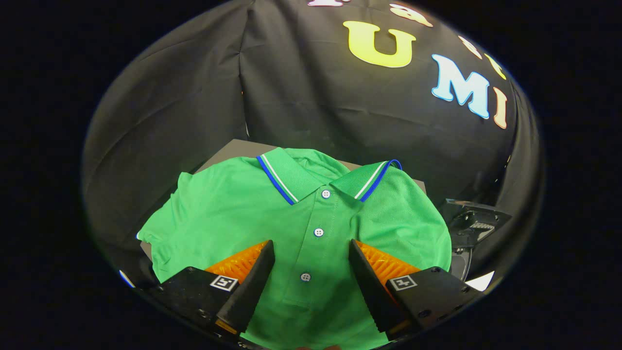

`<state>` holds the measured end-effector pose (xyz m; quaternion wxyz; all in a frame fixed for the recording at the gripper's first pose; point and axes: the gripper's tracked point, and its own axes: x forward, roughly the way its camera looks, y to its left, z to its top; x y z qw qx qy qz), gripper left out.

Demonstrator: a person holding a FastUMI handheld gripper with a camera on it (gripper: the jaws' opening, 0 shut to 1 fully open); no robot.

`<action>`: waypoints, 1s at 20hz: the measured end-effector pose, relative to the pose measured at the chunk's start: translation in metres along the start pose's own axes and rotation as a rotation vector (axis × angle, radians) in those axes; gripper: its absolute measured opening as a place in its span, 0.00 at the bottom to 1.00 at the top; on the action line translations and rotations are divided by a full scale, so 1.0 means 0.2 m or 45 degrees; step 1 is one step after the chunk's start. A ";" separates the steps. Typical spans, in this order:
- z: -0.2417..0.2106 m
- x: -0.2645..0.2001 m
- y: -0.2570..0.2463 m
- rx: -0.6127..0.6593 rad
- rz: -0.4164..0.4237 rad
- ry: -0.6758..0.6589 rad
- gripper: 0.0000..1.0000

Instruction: Put the clothes into the washing machine and then close the washing machine lid.

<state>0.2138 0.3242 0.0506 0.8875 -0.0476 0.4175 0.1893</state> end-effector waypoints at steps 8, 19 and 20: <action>0.04 -0.01 0.01 -0.001 0.011 -0.135 0.98; 0.03 -0.05 0.03 0.101 0.133 -0.131 0.02; 0.02 -0.03 0.04 0.114 0.131 -0.127 0.02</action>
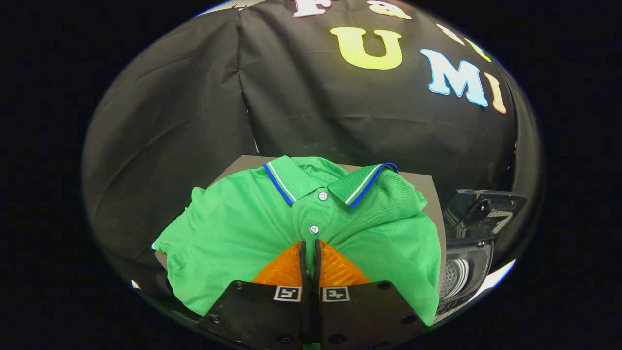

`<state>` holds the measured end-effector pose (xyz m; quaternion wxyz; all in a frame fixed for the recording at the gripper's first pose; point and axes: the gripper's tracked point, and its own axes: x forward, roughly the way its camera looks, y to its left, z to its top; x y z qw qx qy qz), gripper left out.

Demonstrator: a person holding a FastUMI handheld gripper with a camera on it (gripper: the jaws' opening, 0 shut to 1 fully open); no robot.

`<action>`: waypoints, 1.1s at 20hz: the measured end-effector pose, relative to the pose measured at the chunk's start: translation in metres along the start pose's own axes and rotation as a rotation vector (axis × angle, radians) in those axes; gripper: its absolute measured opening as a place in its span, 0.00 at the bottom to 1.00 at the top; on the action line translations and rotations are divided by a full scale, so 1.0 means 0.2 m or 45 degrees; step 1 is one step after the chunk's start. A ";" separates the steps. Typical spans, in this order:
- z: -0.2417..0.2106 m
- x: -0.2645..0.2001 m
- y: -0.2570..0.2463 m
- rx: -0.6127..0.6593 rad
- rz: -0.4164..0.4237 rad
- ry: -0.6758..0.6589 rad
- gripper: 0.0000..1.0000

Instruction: Put the clothes into the washing machine and then close the washing machine lid.

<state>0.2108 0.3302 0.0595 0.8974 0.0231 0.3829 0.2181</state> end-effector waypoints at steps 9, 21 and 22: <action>0.05 -0.05 0.00 -0.032 0.023 -0.066 0.02; 0.11 -0.14 -0.09 -0.043 0.061 -0.103 0.02; 0.11 -0.13 -0.10 -0.064 0.056 -0.108 0.02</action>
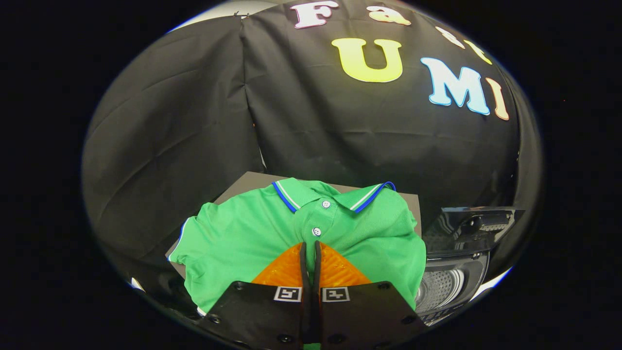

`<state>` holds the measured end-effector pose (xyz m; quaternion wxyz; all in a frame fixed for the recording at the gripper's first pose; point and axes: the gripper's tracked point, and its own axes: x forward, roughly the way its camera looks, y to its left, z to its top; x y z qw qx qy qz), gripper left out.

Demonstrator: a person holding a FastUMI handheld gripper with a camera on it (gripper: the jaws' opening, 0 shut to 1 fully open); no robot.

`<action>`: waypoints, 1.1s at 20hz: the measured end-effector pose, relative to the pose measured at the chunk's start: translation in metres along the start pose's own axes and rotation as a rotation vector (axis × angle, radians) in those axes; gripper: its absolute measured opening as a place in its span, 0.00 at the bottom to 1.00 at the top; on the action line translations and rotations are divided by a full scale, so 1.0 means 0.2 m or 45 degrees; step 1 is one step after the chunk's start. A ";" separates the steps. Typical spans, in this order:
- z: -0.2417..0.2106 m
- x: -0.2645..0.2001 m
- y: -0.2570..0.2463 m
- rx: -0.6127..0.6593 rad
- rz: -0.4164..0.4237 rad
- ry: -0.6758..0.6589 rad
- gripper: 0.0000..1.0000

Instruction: Put the clothes into the washing machine and then close the washing machine lid.

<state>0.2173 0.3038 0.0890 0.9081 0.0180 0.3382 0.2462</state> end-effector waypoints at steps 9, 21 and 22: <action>0.04 -0.02 -0.05 -0.083 0.024 -0.084 0.01; 0.23 -0.30 -0.62 0.035 -0.144 -0.214 0.02; 0.23 -0.32 -0.68 0.039 -0.162 -0.221 0.02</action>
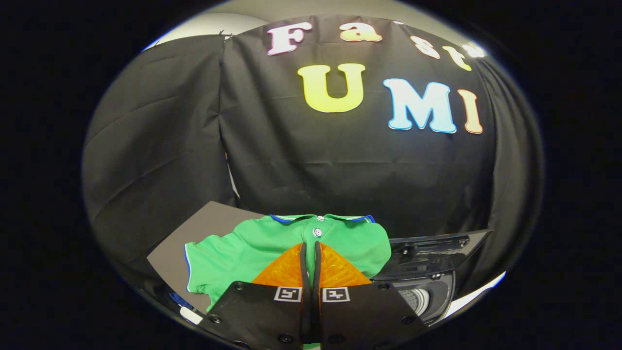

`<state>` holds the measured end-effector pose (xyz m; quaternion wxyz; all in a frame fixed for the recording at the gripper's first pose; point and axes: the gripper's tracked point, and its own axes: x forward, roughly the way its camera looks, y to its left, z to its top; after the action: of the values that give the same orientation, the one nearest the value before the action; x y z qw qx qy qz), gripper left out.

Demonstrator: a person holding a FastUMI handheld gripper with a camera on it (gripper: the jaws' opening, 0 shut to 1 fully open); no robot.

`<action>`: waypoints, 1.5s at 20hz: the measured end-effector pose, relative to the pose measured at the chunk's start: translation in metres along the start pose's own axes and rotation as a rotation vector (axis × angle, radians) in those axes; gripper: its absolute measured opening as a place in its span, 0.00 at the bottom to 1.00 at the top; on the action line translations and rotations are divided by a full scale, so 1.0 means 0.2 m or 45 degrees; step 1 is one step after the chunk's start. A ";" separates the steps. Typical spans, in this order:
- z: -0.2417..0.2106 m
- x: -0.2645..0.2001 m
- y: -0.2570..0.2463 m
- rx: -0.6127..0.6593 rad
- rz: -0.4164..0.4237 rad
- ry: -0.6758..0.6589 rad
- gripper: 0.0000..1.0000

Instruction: Put the clothes into the washing machine and then close the washing machine lid.

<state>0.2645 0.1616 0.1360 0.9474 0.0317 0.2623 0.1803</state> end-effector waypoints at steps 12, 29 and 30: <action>0.11 -0.11 -0.59 0.045 -0.150 -0.070 0.01; 0.06 -0.28 -0.96 0.108 -0.232 -0.117 0.01; 0.04 -0.29 -0.97 0.115 -0.236 -0.115 0.01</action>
<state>0.2856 -0.0406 0.1419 0.9686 0.0579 0.2288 0.0783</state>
